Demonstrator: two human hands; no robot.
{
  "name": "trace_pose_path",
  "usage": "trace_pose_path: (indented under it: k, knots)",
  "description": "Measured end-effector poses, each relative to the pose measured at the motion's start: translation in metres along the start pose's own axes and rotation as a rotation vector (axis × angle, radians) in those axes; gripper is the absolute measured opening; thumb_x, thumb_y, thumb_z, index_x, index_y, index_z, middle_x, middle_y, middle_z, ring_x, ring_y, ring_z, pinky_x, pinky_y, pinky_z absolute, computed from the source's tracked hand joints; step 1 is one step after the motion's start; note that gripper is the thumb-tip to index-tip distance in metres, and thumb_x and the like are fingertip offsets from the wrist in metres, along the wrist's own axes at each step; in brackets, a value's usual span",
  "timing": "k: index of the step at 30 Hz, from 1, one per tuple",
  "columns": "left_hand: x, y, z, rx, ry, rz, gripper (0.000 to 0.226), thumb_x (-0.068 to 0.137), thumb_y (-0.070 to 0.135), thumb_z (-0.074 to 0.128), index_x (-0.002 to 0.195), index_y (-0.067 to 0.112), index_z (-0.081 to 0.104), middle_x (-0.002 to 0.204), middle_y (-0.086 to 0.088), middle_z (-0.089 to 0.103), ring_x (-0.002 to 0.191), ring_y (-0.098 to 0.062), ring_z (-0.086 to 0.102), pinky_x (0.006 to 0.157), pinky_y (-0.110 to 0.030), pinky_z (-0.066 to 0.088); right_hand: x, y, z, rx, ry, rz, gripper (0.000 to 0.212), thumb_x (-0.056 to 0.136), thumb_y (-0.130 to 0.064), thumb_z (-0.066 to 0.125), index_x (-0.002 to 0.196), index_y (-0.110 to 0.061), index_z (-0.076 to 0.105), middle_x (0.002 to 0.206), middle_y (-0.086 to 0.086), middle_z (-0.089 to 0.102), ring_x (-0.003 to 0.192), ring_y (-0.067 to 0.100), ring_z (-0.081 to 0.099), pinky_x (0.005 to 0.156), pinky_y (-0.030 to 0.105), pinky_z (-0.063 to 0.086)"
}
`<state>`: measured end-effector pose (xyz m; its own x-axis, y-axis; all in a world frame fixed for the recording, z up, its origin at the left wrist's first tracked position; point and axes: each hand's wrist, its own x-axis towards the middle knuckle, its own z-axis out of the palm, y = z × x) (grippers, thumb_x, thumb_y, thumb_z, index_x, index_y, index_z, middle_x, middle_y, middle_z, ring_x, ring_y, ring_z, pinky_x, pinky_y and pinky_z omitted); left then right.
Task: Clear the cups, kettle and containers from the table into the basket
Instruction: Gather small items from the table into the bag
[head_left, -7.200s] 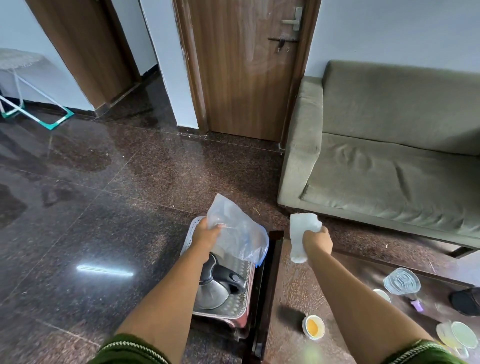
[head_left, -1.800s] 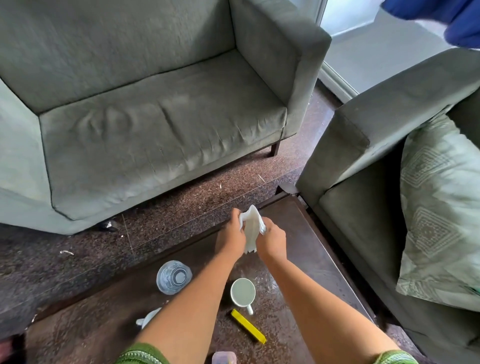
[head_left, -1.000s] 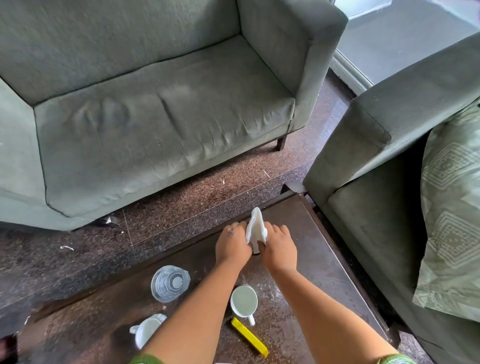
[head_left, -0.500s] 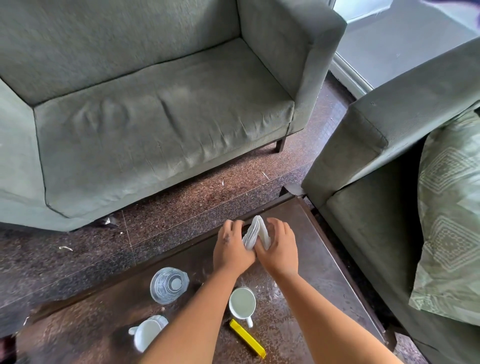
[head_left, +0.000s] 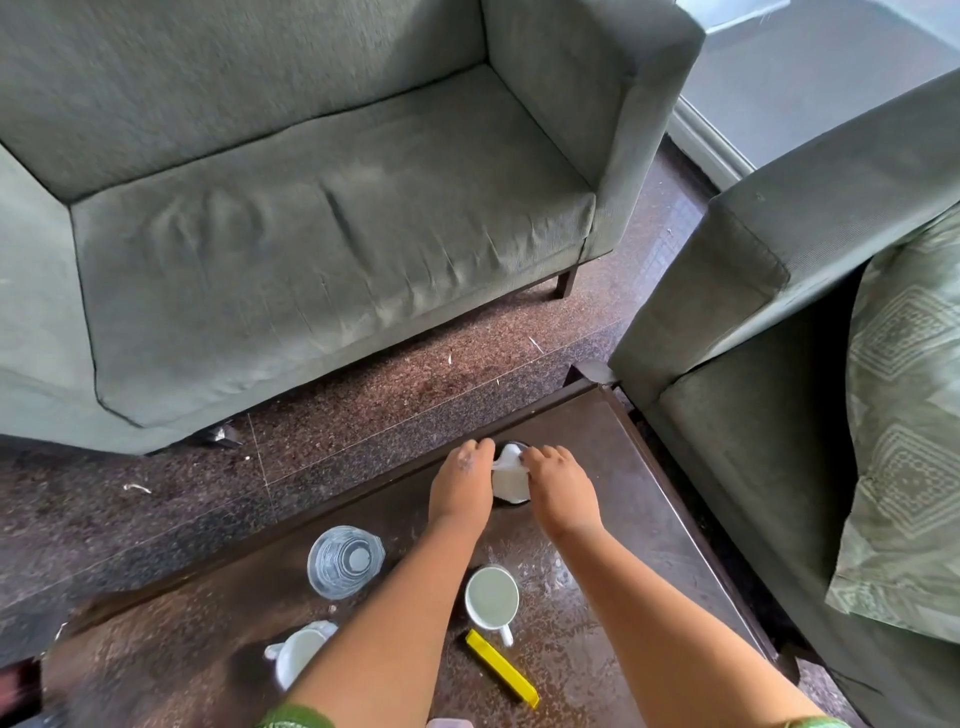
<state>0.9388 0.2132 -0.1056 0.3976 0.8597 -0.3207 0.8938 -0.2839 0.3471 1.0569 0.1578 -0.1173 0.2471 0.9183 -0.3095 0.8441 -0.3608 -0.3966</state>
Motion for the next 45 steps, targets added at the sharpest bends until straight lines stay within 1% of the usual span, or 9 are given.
trace_pose_path:
  k: [4,11,17,21,25,30,37,41,45]
  knots:
    - [0.0,0.0,-0.001,-0.13,0.0,0.017,0.021,0.088,0.019,0.06,0.105,0.012,0.052,0.111,-0.008,0.057,0.103,-0.028,0.057,0.079,-0.038,0.047,-0.001,-0.004,-0.002,0.124,0.131,0.039,0.023,0.089,-0.016,0.056,0.111,-0.006,0.058,0.104,0.013,0.06,0.1,0.034,0.054,0.079,0.041,0.045]
    - [0.001,0.0,-0.009,-0.124,0.065,0.089,0.018,0.088,0.0,0.044,0.091,0.006,0.06,0.1,-0.009,0.056,0.096,-0.025,0.052,0.068,-0.029,0.036,0.004,-0.011,-0.016,0.101,0.138,0.044,0.019,0.08,-0.002,0.05,0.09,-0.003,0.066,0.089,0.013,0.064,0.093,0.033,0.054,0.075,0.04,0.045]
    - [0.008,-0.007,-0.006,-0.034,-0.044,0.093,0.017,0.092,0.003,0.045,0.104,0.007,0.057,0.111,-0.01,0.052,0.104,-0.028,0.051,0.073,-0.036,0.045,0.01,-0.018,-0.016,0.007,-0.122,0.102,0.032,0.085,-0.001,0.047,0.115,-0.006,0.056,0.115,0.013,0.053,0.114,0.031,0.046,0.085,0.041,0.046]
    - [0.005,-0.01,-0.008,-0.117,-0.085,0.061,0.034,0.087,0.025,0.064,0.114,0.012,0.05,0.12,-0.007,0.05,0.111,-0.026,0.051,0.084,-0.038,0.049,0.006,-0.021,-0.011,0.039,-0.03,0.114,0.032,0.086,-0.008,0.055,0.117,-0.011,0.047,0.119,0.011,0.047,0.112,0.033,0.047,0.084,0.043,0.048]
    - [-0.003,-0.008,-0.006,-0.203,-0.128,-0.054,0.052,0.081,0.032,0.07,0.123,0.013,0.046,0.125,-0.009,0.05,0.114,-0.03,0.053,0.088,-0.039,0.047,0.004,-0.018,-0.009,0.181,0.007,0.258,0.049,0.08,-0.011,0.063,0.125,-0.015,0.045,0.122,0.011,0.048,0.112,0.034,0.049,0.089,0.044,0.049]
    - [-0.003,-0.008,0.001,-0.329,-0.221,-0.207,0.057,0.087,0.019,0.06,0.14,0.02,0.04,0.134,-0.008,0.054,0.122,-0.028,0.049,0.098,-0.039,0.046,0.006,-0.015,-0.01,0.283,-0.039,0.313,0.033,0.078,0.001,0.048,0.109,-0.009,0.055,0.107,0.016,0.057,0.096,0.035,0.056,0.073,0.033,0.044]
    - [-0.011,-0.011,0.006,-0.473,-0.18,-0.35,0.044,0.082,0.013,0.059,0.124,0.021,0.055,0.116,-0.006,0.065,0.105,-0.026,0.06,0.08,-0.034,0.053,0.008,-0.013,-0.007,0.268,-0.034,0.296,0.039,0.078,0.004,0.047,0.113,-0.006,0.062,0.109,0.019,0.06,0.104,0.036,0.057,0.078,0.033,0.046]
    - [-0.021,-0.011,0.009,-0.487,-0.207,-0.368,0.052,0.082,0.019,0.06,0.133,0.023,0.047,0.125,-0.005,0.06,0.115,-0.026,0.055,0.088,-0.036,0.051,0.0,-0.015,-0.007,0.276,-0.058,0.341,0.03,0.075,0.004,0.045,0.098,-0.006,0.061,0.106,0.019,0.058,0.1,0.038,0.057,0.075,0.034,0.047]
    - [-0.028,-0.017,0.001,-0.529,-0.221,-0.387,0.067,0.081,0.024,0.065,0.142,0.025,0.037,0.132,-0.001,0.056,0.123,-0.023,0.05,0.096,-0.035,0.046,-0.01,-0.021,-0.01,0.312,-0.063,0.355,0.058,0.081,-0.003,0.048,0.138,-0.014,0.044,0.127,0.018,0.051,0.111,0.036,0.055,0.087,0.036,0.047]
